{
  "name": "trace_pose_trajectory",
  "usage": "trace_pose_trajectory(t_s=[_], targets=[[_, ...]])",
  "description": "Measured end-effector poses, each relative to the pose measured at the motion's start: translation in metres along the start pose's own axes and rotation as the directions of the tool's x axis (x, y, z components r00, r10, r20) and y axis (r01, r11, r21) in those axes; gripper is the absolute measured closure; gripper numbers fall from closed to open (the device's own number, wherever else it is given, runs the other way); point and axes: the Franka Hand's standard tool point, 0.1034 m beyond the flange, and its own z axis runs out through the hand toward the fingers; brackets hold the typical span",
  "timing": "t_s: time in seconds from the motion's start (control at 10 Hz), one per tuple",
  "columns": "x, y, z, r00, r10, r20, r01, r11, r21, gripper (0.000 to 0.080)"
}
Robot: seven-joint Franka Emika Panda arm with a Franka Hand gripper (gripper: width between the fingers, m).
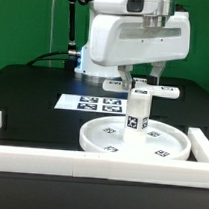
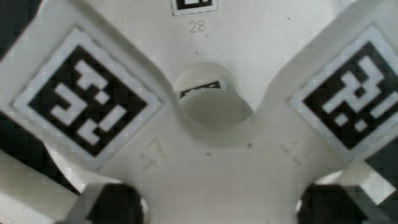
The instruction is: Assemble round table
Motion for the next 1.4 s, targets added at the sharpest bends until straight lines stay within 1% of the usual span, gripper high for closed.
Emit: trace_pose_trajectory(t_s=[0.1, 0.2, 0.4, 0.5, 0.6, 0.8, 0.9, 1.1, 1.3, 1.4], targets=[[-0.0011, 0.0018, 0.0000, 0.995, 0.097, -0.006, -0.097, 0.995, 0.009, 0.0366], [-0.0016, 0.0029, -0.0001, 0.978, 0.208, -0.014, -0.208, 0.978, 0.023, 0.0366], [-0.0001, 0.0060, -0.0011, 0.897, 0.439, -0.046, -0.437, 0.898, 0.040, 0.0364], [0.0003, 0.0068, -0.0009, 0.839, 0.540, -0.069, -0.538, 0.842, 0.049, 0.0364], [0.0004, 0.0060, -0.0013, 0.730, 0.677, -0.092, -0.674, 0.736, 0.068, 0.0364], [0.0027, 0.0007, -0.0006, 0.577, 0.812, -0.084, -0.807, 0.583, 0.093, 0.0365], [0.0037, 0.0002, -0.0007, 0.527, 0.846, -0.080, -0.840, 0.533, 0.102, 0.0365], [0.0041, -0.0003, -0.0007, 0.453, 0.889, -0.070, -0.882, 0.458, 0.111, 0.0369], [0.0040, -0.0003, -0.0004, 0.317, 0.947, -0.050, -0.939, 0.320, 0.127, 0.0372], [0.0046, 0.0003, -0.0004, 0.202, 0.979, -0.031, -0.968, 0.204, 0.147, 0.0375]])
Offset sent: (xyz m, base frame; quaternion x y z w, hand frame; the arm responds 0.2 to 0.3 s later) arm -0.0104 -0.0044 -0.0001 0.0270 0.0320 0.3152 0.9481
